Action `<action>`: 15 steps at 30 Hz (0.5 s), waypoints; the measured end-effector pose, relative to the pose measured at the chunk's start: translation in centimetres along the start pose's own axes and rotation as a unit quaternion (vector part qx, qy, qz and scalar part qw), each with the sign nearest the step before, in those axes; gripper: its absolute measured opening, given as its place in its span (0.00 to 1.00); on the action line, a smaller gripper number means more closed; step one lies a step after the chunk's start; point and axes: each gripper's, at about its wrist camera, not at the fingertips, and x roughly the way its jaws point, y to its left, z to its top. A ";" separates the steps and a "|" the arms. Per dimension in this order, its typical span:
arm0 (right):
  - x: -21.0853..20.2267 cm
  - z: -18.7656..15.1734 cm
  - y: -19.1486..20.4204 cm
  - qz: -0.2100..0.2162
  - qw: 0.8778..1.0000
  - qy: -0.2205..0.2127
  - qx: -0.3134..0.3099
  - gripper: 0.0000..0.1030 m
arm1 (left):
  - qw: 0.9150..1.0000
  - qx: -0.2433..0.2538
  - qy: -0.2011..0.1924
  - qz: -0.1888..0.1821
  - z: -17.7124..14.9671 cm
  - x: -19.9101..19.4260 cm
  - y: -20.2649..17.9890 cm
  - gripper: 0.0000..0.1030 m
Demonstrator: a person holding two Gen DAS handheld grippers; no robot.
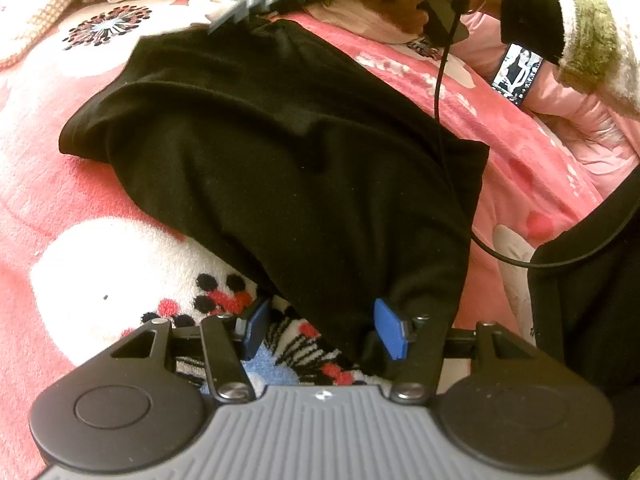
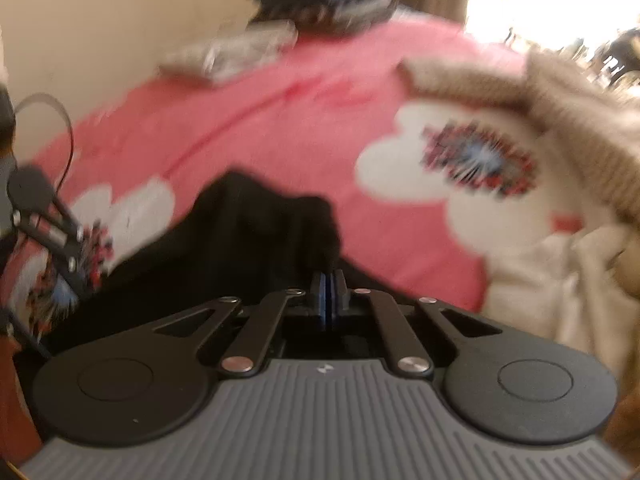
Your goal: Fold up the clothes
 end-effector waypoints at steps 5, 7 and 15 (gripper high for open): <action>0.1 -0.2 -1.6 -0.051 0.998 -0.026 0.037 0.00 | 1.000 0.002 0.003 0.002 0.1 0.0 0.0 0.57; 1.0 -0.8 -1.8 -0.066 0.997 -0.018 0.048 0.00 | 1.000 0.003 0.003 0.004 0.1 0.0 -0.1 0.57; -6.9 -4.4 -7.0 -0.153 0.947 -0.109 0.260 0.04 | 1.000 0.005 0.007 0.010 0.2 0.0 -0.3 0.57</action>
